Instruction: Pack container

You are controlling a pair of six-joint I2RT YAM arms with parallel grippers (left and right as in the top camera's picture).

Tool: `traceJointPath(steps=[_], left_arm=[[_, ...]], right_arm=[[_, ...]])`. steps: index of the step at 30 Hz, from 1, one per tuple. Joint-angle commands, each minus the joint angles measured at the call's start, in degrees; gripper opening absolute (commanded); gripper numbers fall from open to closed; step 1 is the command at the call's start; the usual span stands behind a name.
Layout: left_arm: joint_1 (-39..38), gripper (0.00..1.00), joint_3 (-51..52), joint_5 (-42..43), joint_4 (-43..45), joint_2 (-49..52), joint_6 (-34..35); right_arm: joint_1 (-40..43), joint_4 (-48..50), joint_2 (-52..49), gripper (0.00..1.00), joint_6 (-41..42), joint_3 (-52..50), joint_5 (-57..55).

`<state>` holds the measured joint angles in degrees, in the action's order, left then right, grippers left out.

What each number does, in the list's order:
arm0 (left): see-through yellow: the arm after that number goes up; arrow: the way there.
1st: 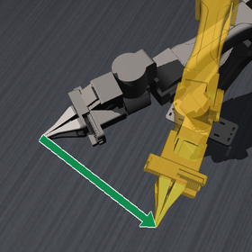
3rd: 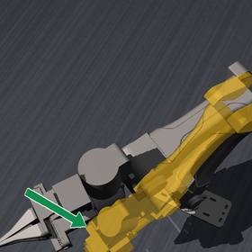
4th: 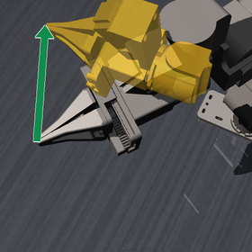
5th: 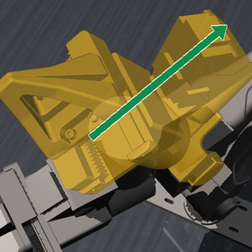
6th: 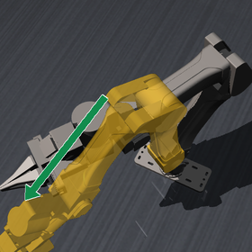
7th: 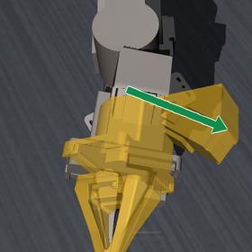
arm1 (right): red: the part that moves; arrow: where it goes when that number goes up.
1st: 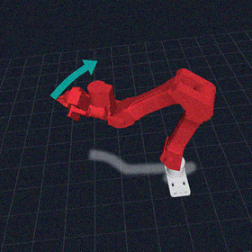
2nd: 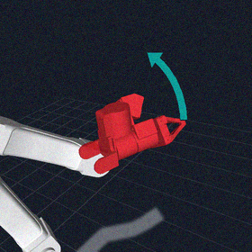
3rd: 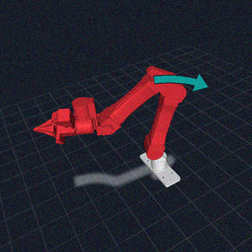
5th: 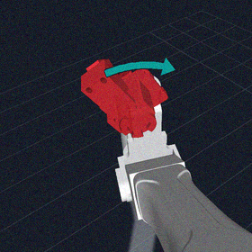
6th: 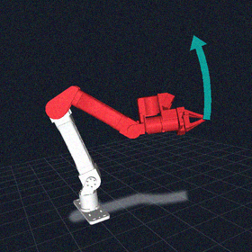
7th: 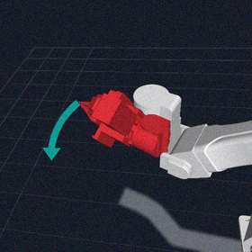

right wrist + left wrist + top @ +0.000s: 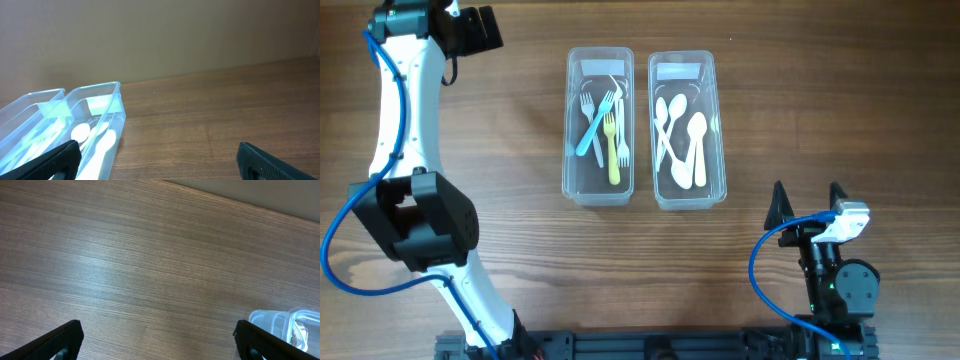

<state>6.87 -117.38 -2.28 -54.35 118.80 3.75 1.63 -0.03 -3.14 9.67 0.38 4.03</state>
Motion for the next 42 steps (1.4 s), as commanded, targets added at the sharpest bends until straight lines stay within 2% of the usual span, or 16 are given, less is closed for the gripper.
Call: traceJointPath(steps=[1,13,16,23,31,37,42], left_arm=[[0.04,1.00,-0.07,0.28,0.11,-1.90,-0.28],[0.76,1.00,-0.07,0.09,-0.24,-1.95,-0.28],[0.81,1.00,-0.07,-0.61,-0.31,-5.16,-0.28],[1.14,1.00,-0.02,-1.79,-0.33,-23.32,-0.33],[1.14,1.00,1.44,-1.88,-6.25,-47.84,-0.28],[1.11,1.00,18.69,-1.42,-4.24,-65.20,-0.22],[1.11,1.00,46.71,-1.42,10.01,-84.24,6.75]], right_arm=[[0.22,0.17,0.46,1.00,0.98,-0.07,-0.13],[0.22,0.17,0.46,1.00,0.96,-0.07,-0.13],[0.22,0.17,0.46,1.00,0.96,-0.07,-0.11],[0.22,0.17,0.46,1.00,0.96,-0.07,-0.13],[0.22,0.17,0.46,1.00,0.98,-0.07,-0.13],[0.22,0.17,0.46,1.00,0.96,-0.07,-0.13],[0.22,0.17,0.46,1.00,0.96,-0.07,-0.13]])
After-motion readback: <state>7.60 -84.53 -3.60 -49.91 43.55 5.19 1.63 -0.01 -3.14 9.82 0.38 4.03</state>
